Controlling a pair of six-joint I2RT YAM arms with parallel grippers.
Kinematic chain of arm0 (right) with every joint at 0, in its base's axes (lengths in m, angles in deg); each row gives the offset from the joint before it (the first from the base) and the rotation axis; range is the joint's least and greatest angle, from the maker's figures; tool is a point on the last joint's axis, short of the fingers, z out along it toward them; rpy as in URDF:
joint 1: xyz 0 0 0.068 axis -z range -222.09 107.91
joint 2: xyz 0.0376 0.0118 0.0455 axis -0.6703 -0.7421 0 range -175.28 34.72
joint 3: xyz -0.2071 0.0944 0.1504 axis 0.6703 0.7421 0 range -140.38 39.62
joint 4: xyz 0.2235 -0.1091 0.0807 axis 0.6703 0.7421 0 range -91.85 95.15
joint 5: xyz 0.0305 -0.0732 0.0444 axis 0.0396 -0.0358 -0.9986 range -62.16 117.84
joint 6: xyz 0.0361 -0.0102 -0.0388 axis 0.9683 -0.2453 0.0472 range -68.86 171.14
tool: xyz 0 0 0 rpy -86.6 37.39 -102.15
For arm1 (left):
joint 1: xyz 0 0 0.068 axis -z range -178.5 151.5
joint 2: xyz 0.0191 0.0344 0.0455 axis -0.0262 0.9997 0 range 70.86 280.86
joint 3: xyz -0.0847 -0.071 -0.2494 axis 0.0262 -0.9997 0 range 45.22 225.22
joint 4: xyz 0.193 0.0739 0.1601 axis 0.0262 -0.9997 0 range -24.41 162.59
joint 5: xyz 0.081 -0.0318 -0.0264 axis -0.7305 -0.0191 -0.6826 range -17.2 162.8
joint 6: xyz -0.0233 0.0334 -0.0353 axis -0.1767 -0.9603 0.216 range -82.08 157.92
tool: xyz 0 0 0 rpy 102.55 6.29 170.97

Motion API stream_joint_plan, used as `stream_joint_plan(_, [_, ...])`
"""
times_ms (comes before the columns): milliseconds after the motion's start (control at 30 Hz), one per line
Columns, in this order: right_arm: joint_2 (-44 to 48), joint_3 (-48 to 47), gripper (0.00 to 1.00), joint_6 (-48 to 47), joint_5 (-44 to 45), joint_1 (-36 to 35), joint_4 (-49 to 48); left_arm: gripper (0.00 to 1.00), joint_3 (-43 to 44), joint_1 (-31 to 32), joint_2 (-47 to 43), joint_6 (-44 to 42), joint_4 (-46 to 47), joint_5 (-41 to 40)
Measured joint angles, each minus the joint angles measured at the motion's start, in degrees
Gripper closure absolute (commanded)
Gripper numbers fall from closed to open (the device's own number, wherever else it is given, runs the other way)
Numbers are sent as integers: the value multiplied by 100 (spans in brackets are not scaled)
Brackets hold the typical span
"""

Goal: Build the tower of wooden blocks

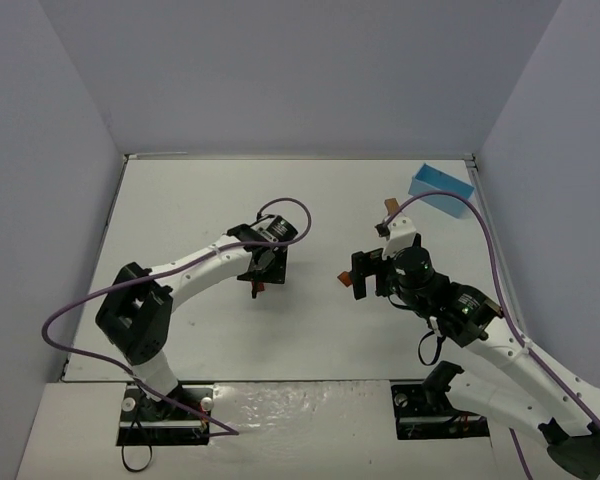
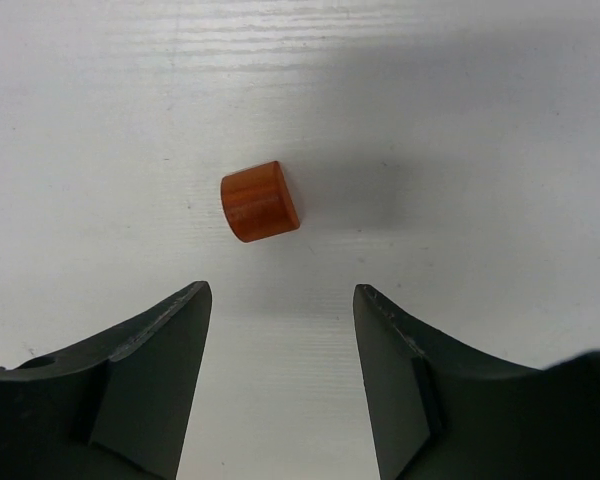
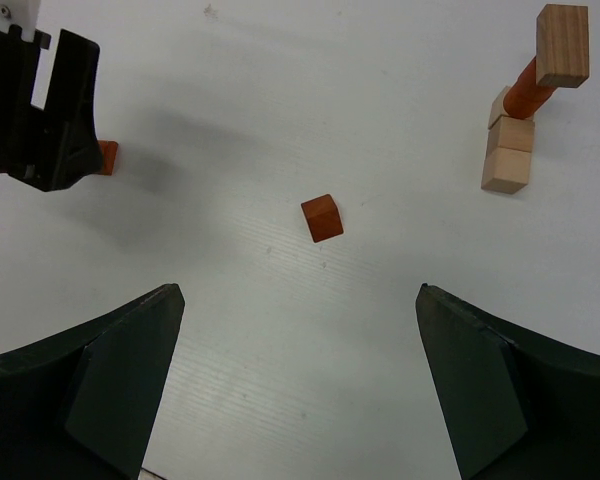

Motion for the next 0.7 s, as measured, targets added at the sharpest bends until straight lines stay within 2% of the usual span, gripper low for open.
stream_joint_plan(267, [49, 0, 0, 62, -2, 0, 4, 44, -448, -679, 13, 201, 323, 403])
stream_joint_plan(433, [101, 0, 0, 135, -6, 0, 8, 45, -577, -749, 284, 389, 538, 699])
stream_joint_plan(633, [295, 36, 0, 143, -9, 0, 24, 62, -577, -751, 544, 613, 868, 1022])
stream_joint_plan(700, [349, 59, 0, 197, -13, 0, 26, 71, -556, -751, 591, 666, 936, 1067])
